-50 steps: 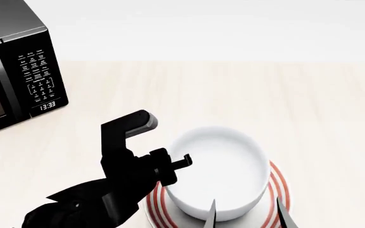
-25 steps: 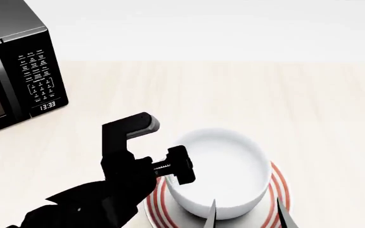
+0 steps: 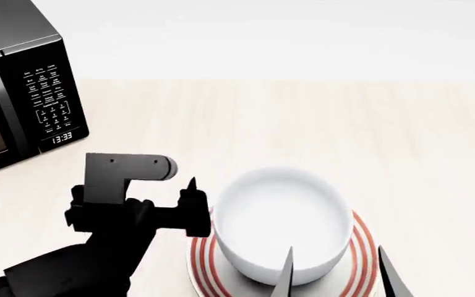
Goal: Pick up the white bowl and put it on the plate.
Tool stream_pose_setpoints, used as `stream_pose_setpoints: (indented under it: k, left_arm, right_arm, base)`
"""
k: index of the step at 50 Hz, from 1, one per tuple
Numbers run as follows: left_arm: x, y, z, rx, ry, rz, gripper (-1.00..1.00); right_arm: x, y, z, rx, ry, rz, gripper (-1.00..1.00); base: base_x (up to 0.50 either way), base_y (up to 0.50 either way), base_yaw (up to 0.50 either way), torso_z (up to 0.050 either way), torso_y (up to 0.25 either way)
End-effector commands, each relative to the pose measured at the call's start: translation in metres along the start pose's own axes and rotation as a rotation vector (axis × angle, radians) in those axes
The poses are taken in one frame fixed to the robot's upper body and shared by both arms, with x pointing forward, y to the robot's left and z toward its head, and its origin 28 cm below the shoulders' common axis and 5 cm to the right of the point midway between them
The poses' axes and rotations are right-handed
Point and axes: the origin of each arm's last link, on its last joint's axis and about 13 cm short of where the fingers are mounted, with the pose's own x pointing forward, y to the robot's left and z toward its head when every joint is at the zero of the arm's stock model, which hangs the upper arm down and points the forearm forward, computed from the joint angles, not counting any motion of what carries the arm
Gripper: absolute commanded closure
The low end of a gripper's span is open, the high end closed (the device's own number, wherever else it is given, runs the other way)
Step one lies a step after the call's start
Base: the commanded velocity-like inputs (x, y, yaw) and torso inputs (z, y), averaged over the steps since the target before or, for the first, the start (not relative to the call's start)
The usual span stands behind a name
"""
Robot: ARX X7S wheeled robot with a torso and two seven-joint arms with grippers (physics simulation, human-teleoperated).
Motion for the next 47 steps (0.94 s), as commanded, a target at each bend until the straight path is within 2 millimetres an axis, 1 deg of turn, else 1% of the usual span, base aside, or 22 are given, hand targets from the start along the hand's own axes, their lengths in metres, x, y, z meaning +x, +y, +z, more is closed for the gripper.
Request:
stream_pose_setpoints:
  k: [1,6,7,11,16,20,24,27,37,42,47]
  left_arm:
    - [-0.035,0.011,0.0,0.102,-0.171,0.042,-1.0]
    - [-0.048,0.014,-0.001,0.129,-0.222,0.059,-1.0]
    - [-0.053,0.015,-0.002,0.124,-0.226,0.051,-1.0]
    - [-0.064,0.019,-0.009,0.195,-0.289,0.087,-1.0]
    - [-0.077,0.022,-0.014,0.203,-0.314,0.097,-1.0]
    - [-0.093,0.022,-0.016,0.226,-0.365,0.115,-1.0]
    - [-0.104,0.023,-0.014,0.239,-0.393,0.118,-1.0]
    - [-0.116,0.023,-0.015,0.27,-0.429,0.123,-1.0]
    - [-0.147,0.023,-0.012,0.253,-0.509,0.145,-1.0]
    - [-0.16,0.025,-0.004,0.256,-0.567,0.168,-1.0]
    - [-0.168,0.027,-0.001,0.253,-0.595,0.18,-1.0]
  right_arm:
    - [-0.001,-0.002,0.016,-0.006,-0.044,-0.009,-1.0]
    - [-0.002,-0.003,0.023,-0.01,-0.065,-0.009,-1.0]
    - [-0.003,-0.003,0.025,-0.012,-0.071,-0.008,-1.0]
    - [-0.004,-0.003,0.031,-0.021,-0.089,-0.008,-1.0]
    - [-0.006,-0.002,0.036,-0.029,-0.104,-0.003,-1.0]
    - [-0.008,-0.001,0.044,-0.033,-0.129,0.001,-1.0]
    - [-0.01,-0.001,0.05,-0.033,-0.144,0.002,-1.0]
    - [-0.011,-0.001,0.055,-0.035,-0.158,0.006,-1.0]
    - [-0.015,0.0,0.073,-0.041,-0.213,0.015,-1.0]
    - [-0.015,0.001,0.075,-0.044,-0.222,0.016,-1.0]
    - [-0.017,0.0,0.08,-0.046,-0.235,0.013,-1.0]
  base:
    - [0.0,0.0,0.0,0.0,0.0]
    - [0.0,0.0,0.0,0.0,0.0]
    - [0.0,0.0,0.0,0.0,0.0]
    - [0.0,0.0,0.0,0.0,0.0]
    - [0.0,0.0,0.0,0.0,0.0]
    - [0.0,0.0,0.0,0.0,0.0]
    - [0.0,0.0,0.0,0.0,0.0]
    - [0.0,0.0,0.0,0.0,0.0]
    - [0.0,0.0,0.0,0.0,0.0]
    - [0.0,0.0,0.0,0.0,0.0]
    - [0.0,0.0,0.0,0.0,0.0]
